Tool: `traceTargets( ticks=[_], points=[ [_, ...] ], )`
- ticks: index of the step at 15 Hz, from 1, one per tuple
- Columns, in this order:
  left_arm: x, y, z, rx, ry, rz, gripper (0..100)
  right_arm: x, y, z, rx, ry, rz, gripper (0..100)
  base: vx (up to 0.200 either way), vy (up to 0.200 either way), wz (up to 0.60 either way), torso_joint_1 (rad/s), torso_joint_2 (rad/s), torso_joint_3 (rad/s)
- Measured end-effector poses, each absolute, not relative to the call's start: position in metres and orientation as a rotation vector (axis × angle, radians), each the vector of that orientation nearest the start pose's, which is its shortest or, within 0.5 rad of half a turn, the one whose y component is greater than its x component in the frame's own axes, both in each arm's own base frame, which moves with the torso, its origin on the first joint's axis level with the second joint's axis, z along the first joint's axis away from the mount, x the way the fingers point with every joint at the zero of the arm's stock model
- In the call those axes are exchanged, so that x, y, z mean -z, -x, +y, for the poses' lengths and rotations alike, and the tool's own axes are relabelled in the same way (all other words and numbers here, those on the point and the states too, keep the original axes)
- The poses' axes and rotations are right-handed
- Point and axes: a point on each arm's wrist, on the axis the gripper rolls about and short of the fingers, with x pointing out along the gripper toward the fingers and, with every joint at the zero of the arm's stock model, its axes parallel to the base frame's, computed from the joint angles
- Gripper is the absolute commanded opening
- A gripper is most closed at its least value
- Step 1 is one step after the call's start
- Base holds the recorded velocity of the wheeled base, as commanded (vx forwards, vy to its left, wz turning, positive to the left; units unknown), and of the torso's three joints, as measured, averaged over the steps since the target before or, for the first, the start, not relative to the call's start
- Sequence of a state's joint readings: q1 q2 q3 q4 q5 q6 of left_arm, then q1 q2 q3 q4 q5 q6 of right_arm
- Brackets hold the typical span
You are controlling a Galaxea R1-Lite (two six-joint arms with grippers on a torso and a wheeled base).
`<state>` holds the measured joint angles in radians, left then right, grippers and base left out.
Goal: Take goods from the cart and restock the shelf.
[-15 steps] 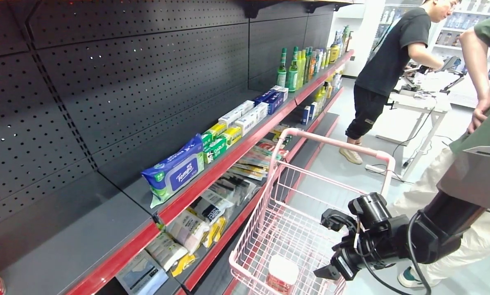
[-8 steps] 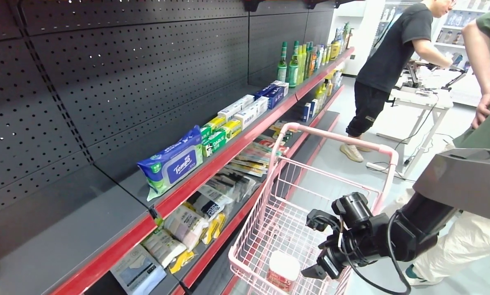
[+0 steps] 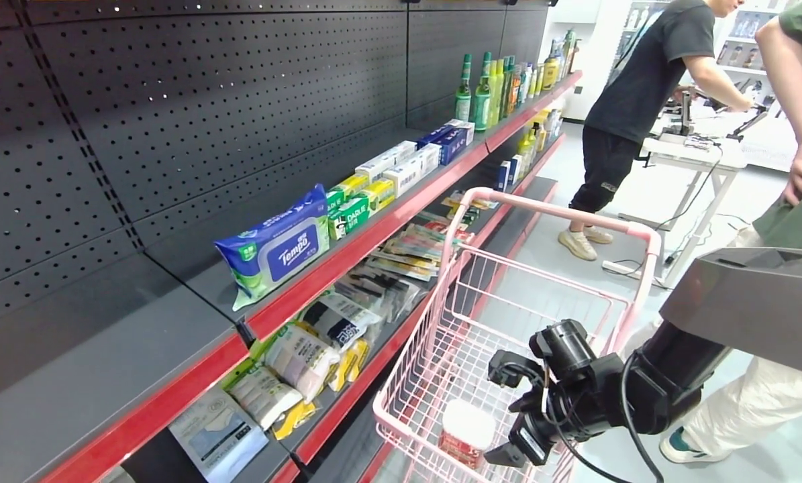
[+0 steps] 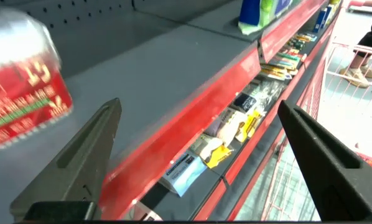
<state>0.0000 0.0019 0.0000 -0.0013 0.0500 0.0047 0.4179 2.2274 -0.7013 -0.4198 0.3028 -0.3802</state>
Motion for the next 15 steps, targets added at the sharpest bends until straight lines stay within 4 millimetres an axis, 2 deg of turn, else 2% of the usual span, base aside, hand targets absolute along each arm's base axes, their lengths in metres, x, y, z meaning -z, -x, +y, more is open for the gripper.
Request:
traceTargets(
  ticks=[5, 9, 15],
  points=[
    [-0.076, 0.023, 0.001, -0.05, -0.005, 0.001, 100, 0.021, -0.287, 0.137, -0.889, 0.398, 0.955, 100, 0.0, 0.0, 0.0, -0.041, 0.11, 0.059],
    [-0.076, 0.023, 0.001, -0.05, -0.005, 0.0, 100, 0.027, -0.292, 0.144, -0.918, 0.422, 0.94, 100, 0.0, 0.0, 0.0, -0.021, 0.04, 0.03],
    [-0.076, 0.023, 0.001, -0.05, -0.005, 0.002, 100, 0.03, -0.299, 0.148, -0.946, 0.452, 0.914, 100, 0.0, 0.0, 0.0, -0.164, 0.41, 0.238]
  ],
)
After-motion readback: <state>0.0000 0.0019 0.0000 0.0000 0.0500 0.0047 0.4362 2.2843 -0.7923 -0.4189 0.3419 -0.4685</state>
